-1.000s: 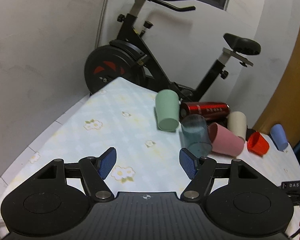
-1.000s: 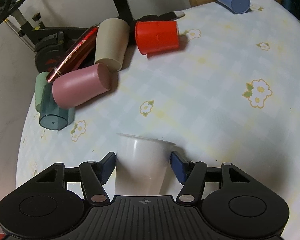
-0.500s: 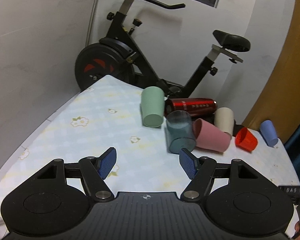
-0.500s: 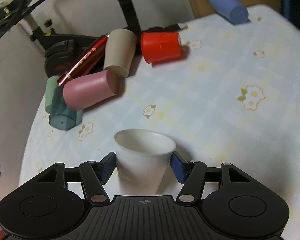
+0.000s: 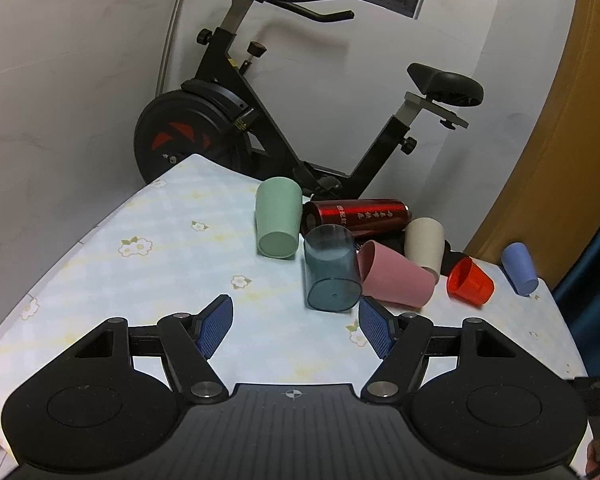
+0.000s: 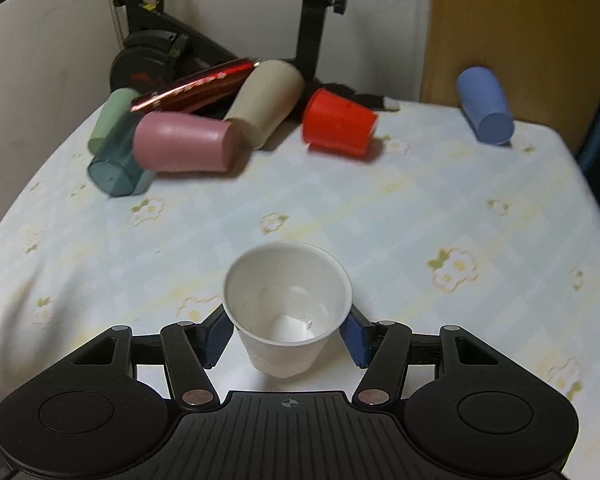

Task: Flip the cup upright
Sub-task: 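Rotate the white cup in the right tool so its rim faces up, then lower the white cup onto the cloth and open the right tool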

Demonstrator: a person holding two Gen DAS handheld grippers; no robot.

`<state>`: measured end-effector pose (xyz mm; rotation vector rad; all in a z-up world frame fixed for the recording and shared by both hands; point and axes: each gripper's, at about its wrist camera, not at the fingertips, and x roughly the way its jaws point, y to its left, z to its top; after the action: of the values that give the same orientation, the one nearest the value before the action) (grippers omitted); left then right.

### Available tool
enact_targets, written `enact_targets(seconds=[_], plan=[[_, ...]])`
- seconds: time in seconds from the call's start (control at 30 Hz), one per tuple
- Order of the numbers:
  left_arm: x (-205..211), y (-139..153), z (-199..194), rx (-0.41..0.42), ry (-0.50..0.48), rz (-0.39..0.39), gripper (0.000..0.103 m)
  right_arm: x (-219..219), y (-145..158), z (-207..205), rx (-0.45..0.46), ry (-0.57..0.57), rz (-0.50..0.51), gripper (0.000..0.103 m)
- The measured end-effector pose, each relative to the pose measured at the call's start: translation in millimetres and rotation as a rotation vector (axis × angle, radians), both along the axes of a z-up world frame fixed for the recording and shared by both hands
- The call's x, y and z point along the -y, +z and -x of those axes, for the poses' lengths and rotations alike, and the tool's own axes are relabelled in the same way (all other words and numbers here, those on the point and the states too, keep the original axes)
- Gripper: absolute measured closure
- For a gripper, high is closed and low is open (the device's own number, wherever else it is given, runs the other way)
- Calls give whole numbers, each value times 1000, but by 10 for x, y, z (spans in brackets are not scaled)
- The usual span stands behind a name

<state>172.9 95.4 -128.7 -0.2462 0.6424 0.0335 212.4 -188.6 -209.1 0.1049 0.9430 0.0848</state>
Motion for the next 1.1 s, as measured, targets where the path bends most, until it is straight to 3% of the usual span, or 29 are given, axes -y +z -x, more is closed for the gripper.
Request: enact_targets(seconds=[0.17, 0.4, 0.83, 1.1], plan=[[25, 14, 12, 4, -12, -5, 31, 184, -12, -25, 78, -26, 60, 49], [32, 4, -7, 0, -15, 1, 31, 439, -87, 17, 81, -76, 116, 49], [96, 5, -6, -19, -50, 0, 28, 483, -169, 176, 67, -91, 91, 48], [213, 136, 51, -9, -107, -38, 12, 370, 65, 345, 68, -123, 95, 10]])
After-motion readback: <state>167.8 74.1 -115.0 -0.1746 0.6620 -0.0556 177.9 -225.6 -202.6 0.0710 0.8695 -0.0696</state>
